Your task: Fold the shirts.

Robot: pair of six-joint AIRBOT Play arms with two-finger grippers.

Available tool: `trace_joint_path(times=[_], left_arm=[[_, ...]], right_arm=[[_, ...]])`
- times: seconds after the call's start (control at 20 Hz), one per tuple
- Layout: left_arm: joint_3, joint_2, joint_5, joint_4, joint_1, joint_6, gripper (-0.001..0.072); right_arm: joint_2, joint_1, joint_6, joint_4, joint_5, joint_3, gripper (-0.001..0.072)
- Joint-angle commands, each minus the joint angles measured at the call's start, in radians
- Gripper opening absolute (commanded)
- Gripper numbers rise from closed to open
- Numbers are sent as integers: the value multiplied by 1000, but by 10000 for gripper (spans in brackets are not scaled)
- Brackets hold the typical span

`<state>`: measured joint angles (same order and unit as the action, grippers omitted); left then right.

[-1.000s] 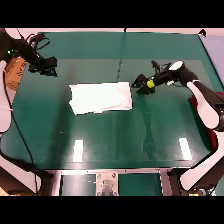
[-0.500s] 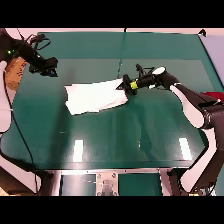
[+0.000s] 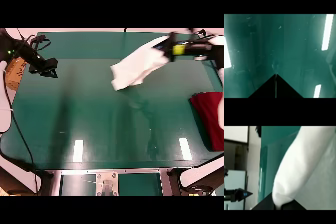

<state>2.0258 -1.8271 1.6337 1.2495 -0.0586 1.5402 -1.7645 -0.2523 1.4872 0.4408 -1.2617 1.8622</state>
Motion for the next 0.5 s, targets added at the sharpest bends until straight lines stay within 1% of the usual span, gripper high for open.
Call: trace_joint_path(times=[0.0, 0.25, 0.35, 0.45], left_arm=[[0, -1, 0, 0, 0, 5, 22], [0, 0, -15, 0, 0, 17, 21], [0, 0, -35, 0, 0, 47, 22], [0, 0, -37, 0, 0, 68, 21]], right_arm=[[59, -241, 5, -3, -38, 17, 17], [65, -564, -6, -2, -55, 17, 17], [65, -660, -6, -2, -67, 17, 17], [66, -741, -6, 2, -118, 17, 17]])
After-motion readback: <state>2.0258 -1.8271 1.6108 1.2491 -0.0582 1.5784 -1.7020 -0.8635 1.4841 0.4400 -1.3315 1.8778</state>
